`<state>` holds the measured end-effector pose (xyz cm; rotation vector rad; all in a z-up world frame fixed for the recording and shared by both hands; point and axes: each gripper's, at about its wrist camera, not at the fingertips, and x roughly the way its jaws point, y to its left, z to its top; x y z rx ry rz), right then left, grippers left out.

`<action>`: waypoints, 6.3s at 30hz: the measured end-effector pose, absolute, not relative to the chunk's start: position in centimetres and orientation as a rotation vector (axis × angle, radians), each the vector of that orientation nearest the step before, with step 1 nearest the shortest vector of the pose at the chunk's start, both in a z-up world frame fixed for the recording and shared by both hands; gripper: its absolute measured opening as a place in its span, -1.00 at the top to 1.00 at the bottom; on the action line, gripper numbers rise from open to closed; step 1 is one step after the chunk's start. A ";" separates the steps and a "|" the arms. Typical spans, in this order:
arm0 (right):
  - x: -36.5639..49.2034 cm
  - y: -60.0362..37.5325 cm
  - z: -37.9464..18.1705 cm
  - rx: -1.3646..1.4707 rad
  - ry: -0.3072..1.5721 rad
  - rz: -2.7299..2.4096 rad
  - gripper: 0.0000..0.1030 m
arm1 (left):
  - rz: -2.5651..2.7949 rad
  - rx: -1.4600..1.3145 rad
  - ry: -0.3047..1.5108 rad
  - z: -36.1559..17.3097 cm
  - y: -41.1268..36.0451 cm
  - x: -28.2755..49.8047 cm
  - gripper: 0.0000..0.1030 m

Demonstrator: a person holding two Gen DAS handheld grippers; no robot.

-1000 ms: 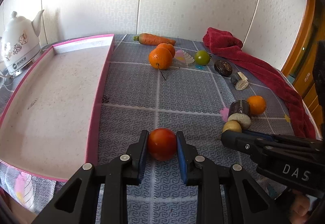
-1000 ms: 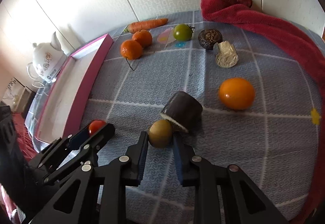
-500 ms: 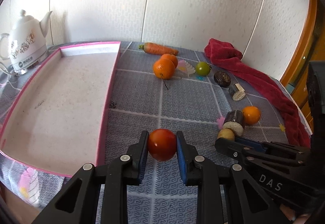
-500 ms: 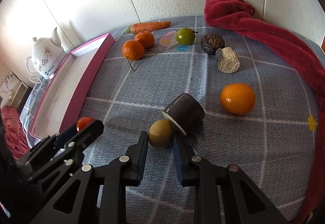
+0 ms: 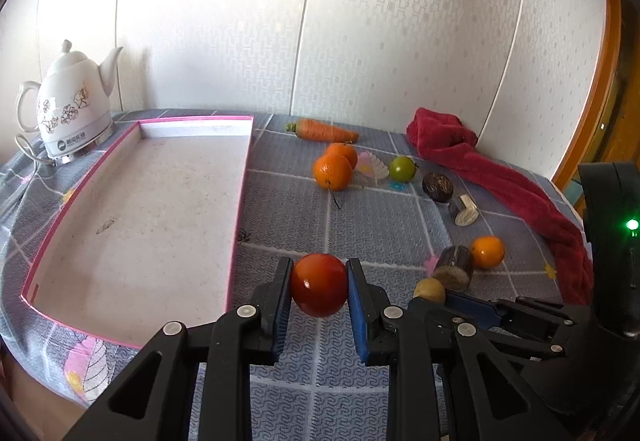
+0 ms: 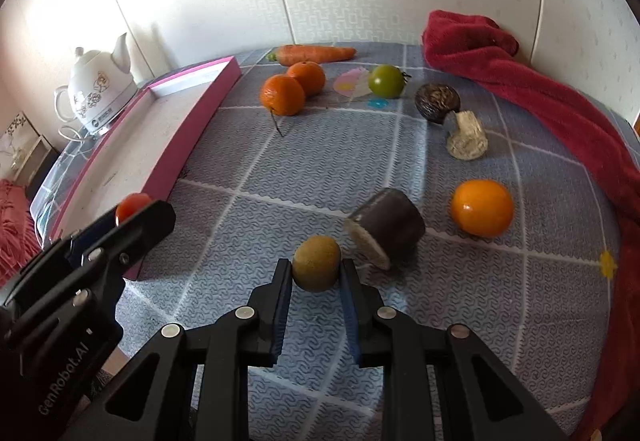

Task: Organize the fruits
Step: 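Carry tomato and kiwi over the pink tray and open both tools to drop them, then grasp the dark cylindrical slice with the left tool while the right tool approaches the orange, then close the right tool around the orange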

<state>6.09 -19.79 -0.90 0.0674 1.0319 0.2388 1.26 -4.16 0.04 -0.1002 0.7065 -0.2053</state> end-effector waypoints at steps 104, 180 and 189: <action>11.4 -30.7 3.9 0.440 0.881 -0.029 0.28 | -0.239 -0.027 0.728 2.2 -2.4 4.5 -0.30; 12.9 -26.8 -1.5 0.268 1.135 0.149 0.31 | -0.264 -0.069 0.864 -3.7 -8.5 7.1 0.32; 13.0 -25.9 -1.7 0.223 1.122 0.134 0.33 | -0.246 -0.058 0.866 -3.7 -8.4 7.0 0.33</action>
